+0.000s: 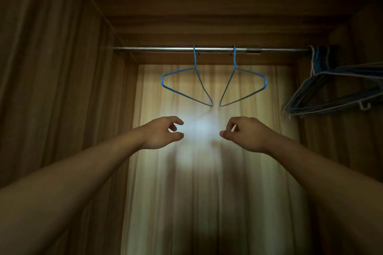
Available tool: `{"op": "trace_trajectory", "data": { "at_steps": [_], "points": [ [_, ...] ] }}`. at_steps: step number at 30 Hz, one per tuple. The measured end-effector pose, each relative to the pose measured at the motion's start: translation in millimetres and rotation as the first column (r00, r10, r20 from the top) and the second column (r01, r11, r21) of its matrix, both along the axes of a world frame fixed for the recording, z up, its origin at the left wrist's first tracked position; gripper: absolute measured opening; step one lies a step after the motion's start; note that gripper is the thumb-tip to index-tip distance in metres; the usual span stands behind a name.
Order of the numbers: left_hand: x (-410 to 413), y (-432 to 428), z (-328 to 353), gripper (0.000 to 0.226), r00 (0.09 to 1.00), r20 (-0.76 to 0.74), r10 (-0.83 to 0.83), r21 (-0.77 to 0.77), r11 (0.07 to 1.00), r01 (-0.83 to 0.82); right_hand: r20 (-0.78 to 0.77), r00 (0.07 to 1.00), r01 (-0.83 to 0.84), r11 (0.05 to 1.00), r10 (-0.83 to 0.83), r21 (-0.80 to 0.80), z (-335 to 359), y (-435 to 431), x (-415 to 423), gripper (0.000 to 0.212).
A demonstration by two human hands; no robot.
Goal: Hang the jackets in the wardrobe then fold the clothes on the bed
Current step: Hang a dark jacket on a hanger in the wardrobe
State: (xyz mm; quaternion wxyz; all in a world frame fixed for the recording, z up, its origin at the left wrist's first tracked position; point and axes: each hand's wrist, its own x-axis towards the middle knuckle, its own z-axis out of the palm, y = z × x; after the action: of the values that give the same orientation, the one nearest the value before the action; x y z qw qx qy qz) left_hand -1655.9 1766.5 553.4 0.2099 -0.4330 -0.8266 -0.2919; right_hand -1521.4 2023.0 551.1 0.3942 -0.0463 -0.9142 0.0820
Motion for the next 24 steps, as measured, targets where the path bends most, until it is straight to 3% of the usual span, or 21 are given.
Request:
{"op": "trace_trajectory", "data": {
  "at_steps": [3,6,9,11,13,15,17,19,20,24],
  "points": [
    [6.8,-6.1,11.5,0.050,0.999,0.034,0.003,0.057,0.998,-0.005,0.009,0.992,0.122,0.992,-0.122,-0.035,11.1,9.5,6.2,0.053],
    [9.1,-20.3,30.3,0.037,0.987,0.143,-0.080,0.231,0.972,0.045,-0.009,0.986,0.161,0.975,-0.164,-0.154,23.0,19.0,17.9,0.062],
    [16.9,-33.7,61.9,0.031,0.927,0.258,-0.272,0.534,0.840,0.098,0.001,0.985,0.169,0.975,-0.171,-0.145,31.9,21.0,23.5,0.058],
    [26.6,-36.9,85.8,0.029,0.856,0.314,-0.410,0.649,0.751,0.122,0.052,0.986,0.164,0.977,-0.158,-0.135,35.1,16.4,22.0,0.057],
    [38.2,-36.3,105.6,0.045,0.778,0.387,-0.495,0.654,0.742,0.148,0.110,0.985,0.151,0.979,-0.137,-0.134,37.0,9.8,18.3,0.058],
    [49.3,-32.1,118.3,0.062,0.755,0.436,-0.489,0.597,0.786,0.164,0.149,0.982,0.132,0.982,-0.112,-0.133,37.0,3.6,13.9,0.058],
    [61.0,-24.8,123.6,0.050,0.788,0.434,-0.437,0.536,0.828,0.164,0.161,0.982,0.116,0.986,-0.096,-0.116,36.5,0.1,9.9,0.056],
    [68.7,-15.4,125.8,0.015,0.822,0.402,-0.404,0.512,0.843,0.164,0.156,0.984,0.099,0.990,-0.083,-0.098,35.5,-1.2,7.7,0.053],
    [71.5,-11.1,126.4,0.009,0.835,0.384,-0.393,0.517,0.841,0.159,0.151,0.986,0.089,0.991,-0.074,-0.097,35.0,-1.2,7.0,0.051],
    [80.1,1.7,130.4,0.025,0.893,0.290,-0.345,0.609,0.786,0.107,0.112,0.993,0.057,0.993,-0.045,-0.108,30.0,-0.8,5.6,0.047]
  ]
}}
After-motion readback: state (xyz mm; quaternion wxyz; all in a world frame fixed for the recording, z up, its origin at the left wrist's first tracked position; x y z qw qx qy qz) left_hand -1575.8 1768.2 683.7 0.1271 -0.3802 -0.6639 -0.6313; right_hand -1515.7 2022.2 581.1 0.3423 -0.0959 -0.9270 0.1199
